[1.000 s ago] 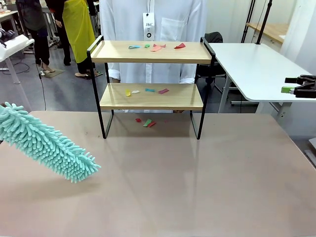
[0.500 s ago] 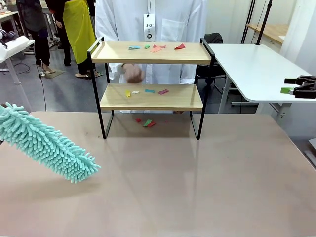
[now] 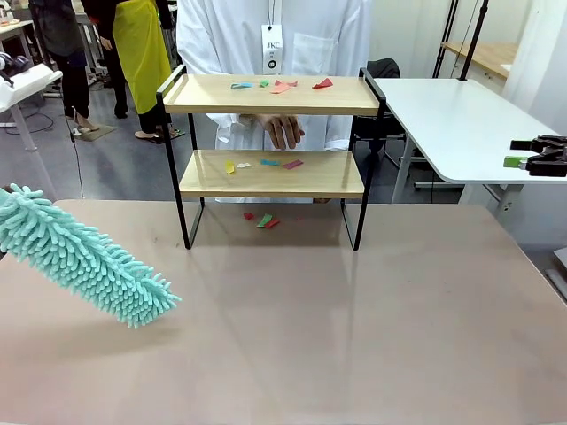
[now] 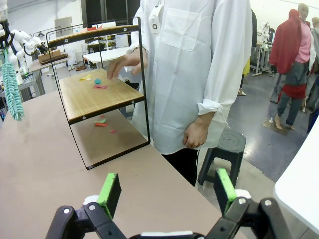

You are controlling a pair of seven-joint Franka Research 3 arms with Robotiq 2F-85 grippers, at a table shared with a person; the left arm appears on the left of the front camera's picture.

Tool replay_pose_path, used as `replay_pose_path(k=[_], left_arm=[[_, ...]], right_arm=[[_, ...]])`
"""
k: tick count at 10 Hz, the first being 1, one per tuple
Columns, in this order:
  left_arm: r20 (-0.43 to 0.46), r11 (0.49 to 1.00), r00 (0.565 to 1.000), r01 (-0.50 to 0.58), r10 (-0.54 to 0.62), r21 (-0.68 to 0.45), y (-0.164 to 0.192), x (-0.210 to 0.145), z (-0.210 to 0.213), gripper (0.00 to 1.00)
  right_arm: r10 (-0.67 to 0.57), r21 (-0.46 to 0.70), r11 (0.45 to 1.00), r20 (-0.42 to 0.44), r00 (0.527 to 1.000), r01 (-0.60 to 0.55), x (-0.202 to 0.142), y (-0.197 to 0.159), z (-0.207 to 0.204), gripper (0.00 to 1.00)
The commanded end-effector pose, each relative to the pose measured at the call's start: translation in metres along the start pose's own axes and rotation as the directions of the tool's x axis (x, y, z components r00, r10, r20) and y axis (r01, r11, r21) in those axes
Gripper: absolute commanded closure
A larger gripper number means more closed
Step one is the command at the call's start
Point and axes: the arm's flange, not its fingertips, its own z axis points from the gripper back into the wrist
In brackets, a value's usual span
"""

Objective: Clean the shelf.
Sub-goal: Clean the specific section of the Shelf indicated by the human with the Duster.

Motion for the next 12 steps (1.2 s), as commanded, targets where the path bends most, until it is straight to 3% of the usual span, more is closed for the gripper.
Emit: replay_pose_path(k=[1,12], left_arm=[[0.001,1.000,1.000,-0.004,0.004,-0.007,-0.0014,-0.0016,0.0035,0.87],[0.001,1.000,1.000,-0.004,0.004,-0.007,-0.0014,-0.0016,0.0035,0.87]], right_arm=[[-0.011,0.001,1.000,-0.011,1.000,0.011,0.0035,0.0008,-0.0012,0.00],[-0.011,0.001,1.000,-0.011,1.000,0.011,0.0035,0.0008,-0.0012,0.00]])
